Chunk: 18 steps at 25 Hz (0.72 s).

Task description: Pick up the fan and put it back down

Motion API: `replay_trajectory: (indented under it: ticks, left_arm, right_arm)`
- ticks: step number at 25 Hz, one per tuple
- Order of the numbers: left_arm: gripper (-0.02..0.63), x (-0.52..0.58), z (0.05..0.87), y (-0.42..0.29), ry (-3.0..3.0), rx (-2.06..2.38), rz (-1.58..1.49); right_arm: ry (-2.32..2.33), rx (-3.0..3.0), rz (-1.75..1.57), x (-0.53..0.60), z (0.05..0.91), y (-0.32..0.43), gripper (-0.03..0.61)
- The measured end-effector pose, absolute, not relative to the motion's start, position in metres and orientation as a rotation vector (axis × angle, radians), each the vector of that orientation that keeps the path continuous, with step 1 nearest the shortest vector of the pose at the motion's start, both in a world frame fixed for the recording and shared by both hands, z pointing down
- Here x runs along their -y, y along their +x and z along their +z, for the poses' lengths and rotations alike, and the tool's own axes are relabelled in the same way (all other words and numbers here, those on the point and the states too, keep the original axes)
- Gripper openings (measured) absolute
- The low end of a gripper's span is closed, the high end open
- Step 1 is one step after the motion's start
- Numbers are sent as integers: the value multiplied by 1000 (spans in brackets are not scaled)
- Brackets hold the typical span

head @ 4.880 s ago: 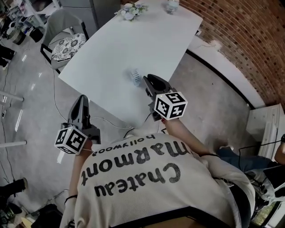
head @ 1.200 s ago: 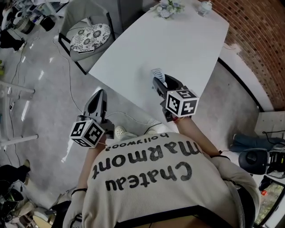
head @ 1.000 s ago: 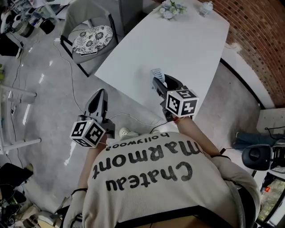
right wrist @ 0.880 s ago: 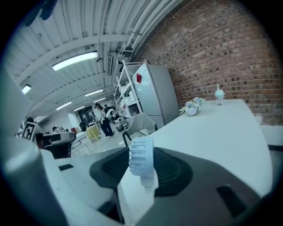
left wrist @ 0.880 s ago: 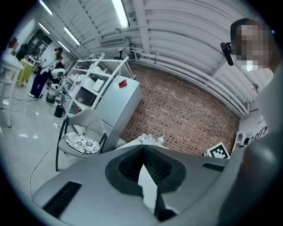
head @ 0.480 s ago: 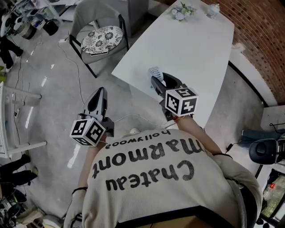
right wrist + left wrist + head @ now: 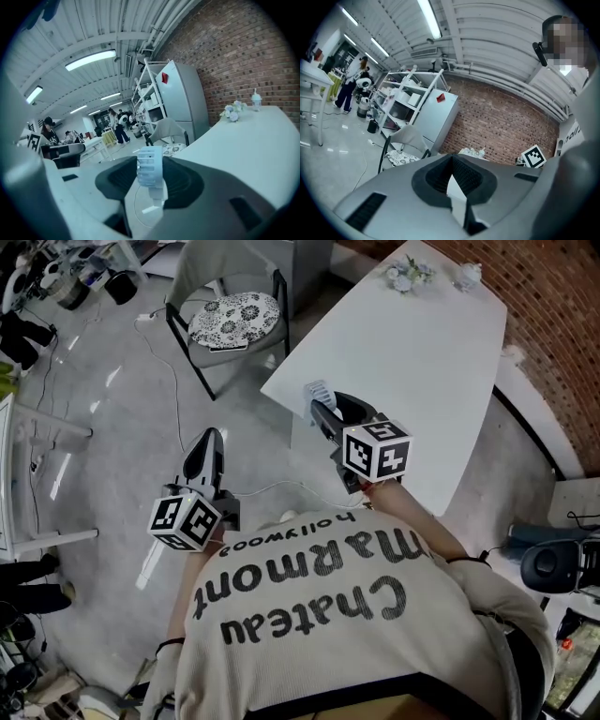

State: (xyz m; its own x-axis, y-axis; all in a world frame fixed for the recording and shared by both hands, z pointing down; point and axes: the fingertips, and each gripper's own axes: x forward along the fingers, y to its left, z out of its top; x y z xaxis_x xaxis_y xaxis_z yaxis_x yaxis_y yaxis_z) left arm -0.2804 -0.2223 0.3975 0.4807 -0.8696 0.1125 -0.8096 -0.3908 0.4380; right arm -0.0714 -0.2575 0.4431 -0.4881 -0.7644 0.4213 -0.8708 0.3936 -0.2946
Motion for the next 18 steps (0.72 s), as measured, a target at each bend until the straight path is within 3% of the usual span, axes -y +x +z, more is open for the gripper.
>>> replay_trajectory:
  ticks: [18]
  left_arm:
    - [0, 233, 417, -312, 2166, 1524, -202]
  right_arm:
    - [1288, 2453, 738, 291, 454, -106, 176]
